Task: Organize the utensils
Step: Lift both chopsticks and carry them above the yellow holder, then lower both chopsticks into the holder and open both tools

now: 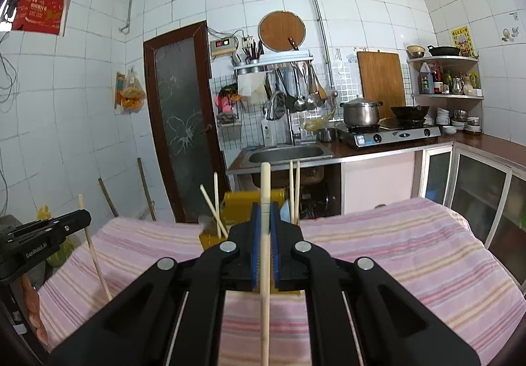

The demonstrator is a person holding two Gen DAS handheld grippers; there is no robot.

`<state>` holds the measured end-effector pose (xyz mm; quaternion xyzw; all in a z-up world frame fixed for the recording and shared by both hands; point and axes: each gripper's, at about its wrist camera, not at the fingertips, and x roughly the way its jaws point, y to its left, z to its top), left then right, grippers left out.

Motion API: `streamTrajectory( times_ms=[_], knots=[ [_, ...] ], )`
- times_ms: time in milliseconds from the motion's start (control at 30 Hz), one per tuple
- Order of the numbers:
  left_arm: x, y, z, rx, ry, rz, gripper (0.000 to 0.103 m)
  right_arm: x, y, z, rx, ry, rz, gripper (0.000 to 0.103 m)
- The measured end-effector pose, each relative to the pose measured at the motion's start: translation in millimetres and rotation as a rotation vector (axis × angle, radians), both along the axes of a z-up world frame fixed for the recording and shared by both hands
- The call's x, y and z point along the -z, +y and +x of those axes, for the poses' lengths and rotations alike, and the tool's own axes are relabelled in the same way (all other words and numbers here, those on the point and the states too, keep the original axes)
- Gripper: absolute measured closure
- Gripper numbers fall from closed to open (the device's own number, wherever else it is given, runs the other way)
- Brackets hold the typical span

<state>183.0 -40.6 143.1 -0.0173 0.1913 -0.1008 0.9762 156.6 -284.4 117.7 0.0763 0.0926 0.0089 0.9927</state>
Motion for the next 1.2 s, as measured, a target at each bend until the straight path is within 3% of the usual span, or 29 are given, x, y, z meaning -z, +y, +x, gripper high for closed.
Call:
streamTrajectory(
  times_ms=[300, 600, 833, 1033, 1200],
  knots=[
    [-69.7, -29.6, 44.2, 0.047, -0.118, -0.044, 0.098, -51.8, -7.8, 41.1, 0.016, -0.114, -0.009, 0.097],
    [-111.8, -57.5, 98.1, 0.077, -0.202, -0.130, 0.098, -90.7, -16.2, 89.5, 0.036, -0.211, -0.001, 0.097],
    [-82.8, -75.2, 141.1, 0.064, -0.211, -0.123, 0.098, -71.6, -13.7, 128.2, 0.062, -0.232, -0.012, 0.097],
    [-33.7, -82.0, 182.8, 0.042, -0.134, -0.104, 0.098, -37.9, -15.0, 153.8, 0.065, -0.192, -0.021, 0.097],
    [-5.6, -79.3, 190.8, 0.036, -0.090, -0.069, 0.098, -15.9, -22.6, 161.3, 0.058, -0.143, -0.012, 0.097]
  ],
)
